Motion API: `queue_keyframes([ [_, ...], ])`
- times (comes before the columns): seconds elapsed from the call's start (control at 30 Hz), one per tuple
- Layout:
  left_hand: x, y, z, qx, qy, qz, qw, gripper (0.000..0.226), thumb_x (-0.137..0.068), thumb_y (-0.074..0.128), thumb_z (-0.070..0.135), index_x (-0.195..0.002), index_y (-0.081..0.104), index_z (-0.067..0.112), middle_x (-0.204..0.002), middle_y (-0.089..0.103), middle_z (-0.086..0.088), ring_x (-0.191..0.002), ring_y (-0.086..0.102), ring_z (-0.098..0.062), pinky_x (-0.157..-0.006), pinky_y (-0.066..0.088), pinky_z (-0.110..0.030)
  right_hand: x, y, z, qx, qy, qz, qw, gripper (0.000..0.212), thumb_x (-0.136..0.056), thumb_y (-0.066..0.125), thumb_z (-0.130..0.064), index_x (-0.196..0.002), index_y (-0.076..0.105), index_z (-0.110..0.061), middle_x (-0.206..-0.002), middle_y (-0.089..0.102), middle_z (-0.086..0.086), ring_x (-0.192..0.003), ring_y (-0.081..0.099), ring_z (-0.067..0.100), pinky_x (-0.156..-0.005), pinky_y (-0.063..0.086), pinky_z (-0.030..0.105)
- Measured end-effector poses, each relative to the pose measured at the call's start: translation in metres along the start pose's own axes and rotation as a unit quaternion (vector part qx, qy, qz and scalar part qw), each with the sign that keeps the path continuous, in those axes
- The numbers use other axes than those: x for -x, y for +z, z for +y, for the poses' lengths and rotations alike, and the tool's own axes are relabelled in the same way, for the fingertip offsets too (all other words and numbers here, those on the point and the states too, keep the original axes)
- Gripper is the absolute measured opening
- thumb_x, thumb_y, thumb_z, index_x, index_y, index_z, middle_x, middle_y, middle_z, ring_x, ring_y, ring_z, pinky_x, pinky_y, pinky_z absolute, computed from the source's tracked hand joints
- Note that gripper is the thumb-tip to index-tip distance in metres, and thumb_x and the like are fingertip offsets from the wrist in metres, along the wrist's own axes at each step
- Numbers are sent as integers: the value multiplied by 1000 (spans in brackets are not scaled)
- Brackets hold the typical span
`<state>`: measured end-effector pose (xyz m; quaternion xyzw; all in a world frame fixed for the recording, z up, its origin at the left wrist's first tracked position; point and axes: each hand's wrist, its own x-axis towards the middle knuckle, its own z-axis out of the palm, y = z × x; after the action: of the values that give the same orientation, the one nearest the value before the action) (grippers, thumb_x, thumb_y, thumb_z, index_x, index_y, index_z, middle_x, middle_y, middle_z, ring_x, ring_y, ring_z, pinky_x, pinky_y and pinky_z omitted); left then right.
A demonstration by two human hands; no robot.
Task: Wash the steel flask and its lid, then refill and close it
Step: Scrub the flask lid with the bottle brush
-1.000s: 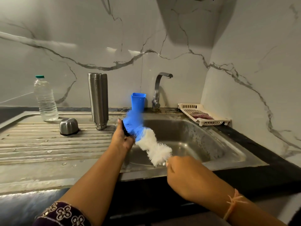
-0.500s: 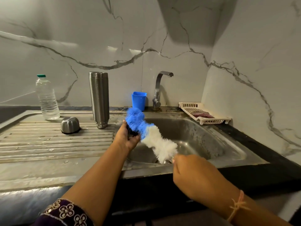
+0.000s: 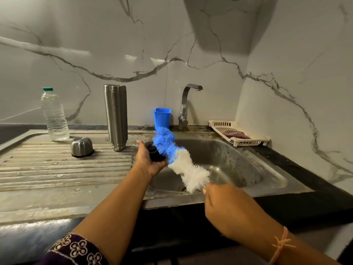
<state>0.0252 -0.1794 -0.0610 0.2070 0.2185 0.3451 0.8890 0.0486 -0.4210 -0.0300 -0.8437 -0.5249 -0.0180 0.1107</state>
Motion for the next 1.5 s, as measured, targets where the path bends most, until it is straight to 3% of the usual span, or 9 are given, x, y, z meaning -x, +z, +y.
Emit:
queue_keyframes([
  [0.2, -4, -2, 1, -39, 39, 73, 996, 43, -101, 38, 37, -130, 51, 8, -115, 63, -16, -95, 63, -31, -72, 53, -44, 2, -12, 3, 16, 14, 31, 999, 21, -99, 28, -24, -82, 40, -23, -70, 49, -6, -67, 52, 14, -54, 33, 26],
  [0.33, -1, 0, -2, -72, 66, 49, 994, 32, -98, 49, 26, -124, 57, 9, -111, 66, -13, -91, 65, -28, -76, 55, -43, 2, -14, -2, 37, -4, 35, 999, 20, -100, 28, -25, -86, 41, -22, -68, 47, -6, -63, 47, 12, -50, 29, 23],
  [0.5, 2, 8, -9, -112, 77, 28, 990, 34, -101, 42, 31, -123, 54, 8, -118, 63, -17, -99, 63, -29, -81, 54, -43, -15, -14, 0, 45, 28, 48, 997, 15, -98, 33, -22, -87, 43, -20, -73, 46, -5, -69, 49, 16, -54, 31, 26],
  [0.63, 4, 4, -3, -84, 95, 42, 991, 25, -101, 41, 25, -109, 57, 7, -102, 65, -14, -91, 64, -29, -81, 54, -45, -3, -6, -5, 56, -3, 24, 998, 16, -98, 30, -21, -86, 40, -21, -68, 41, -7, -62, 45, 14, -51, 28, 27],
  [0.8, 4, 9, -10, -132, 67, 30, 989, 29, -102, 41, 31, -115, 53, 9, -115, 62, -17, -98, 62, -29, -89, 51, -45, -13, -12, 4, 55, 31, 45, 997, 13, -97, 32, -21, -86, 40, -19, -68, 41, -6, -69, 47, 17, -48, 25, 22],
  [1.03, 3, 4, -1, -111, 85, 59, 988, 25, -101, 44, 30, -108, 54, 9, -98, 64, -13, -96, 63, -29, -94, 50, -49, 3, 1, -8, 55, 10, 15, 998, 11, -96, 31, -16, -95, 42, -18, -72, 45, -5, -61, 44, 11, -52, 31, 22],
  [1.2, 11, 11, -11, -135, 44, 1, 990, 26, -100, 44, 29, -112, 56, 8, -108, 64, -14, -97, 64, -28, -83, 53, -46, -13, -5, -3, 67, 38, 46, 996, 18, -96, 33, -17, -105, 48, -15, -94, 59, 2, -88, 59, 23, -65, 33, 29],
  [1.37, 8, 3, 1, -103, 72, 57, 990, 30, -98, 51, 30, -115, 58, 6, -91, 67, -11, -75, 66, -25, -47, 53, -36, 3, 9, -14, 84, -3, 27, 996, 17, -96, 32, -16, -107, 44, -16, -79, 50, 2, -71, 46, 20, -49, 28, 26],
  [1.5, 8, -2, 4, -78, 74, 67, 992, 31, -98, 53, 27, -118, 59, 3, -84, 68, -11, -71, 67, -23, -42, 53, -28, 14, 20, -15, 83, -5, 19, 996, 23, -96, 32, -18, -113, 46, -15, -67, 40, -3, -63, 45, 19, -47, 27, 24],
])
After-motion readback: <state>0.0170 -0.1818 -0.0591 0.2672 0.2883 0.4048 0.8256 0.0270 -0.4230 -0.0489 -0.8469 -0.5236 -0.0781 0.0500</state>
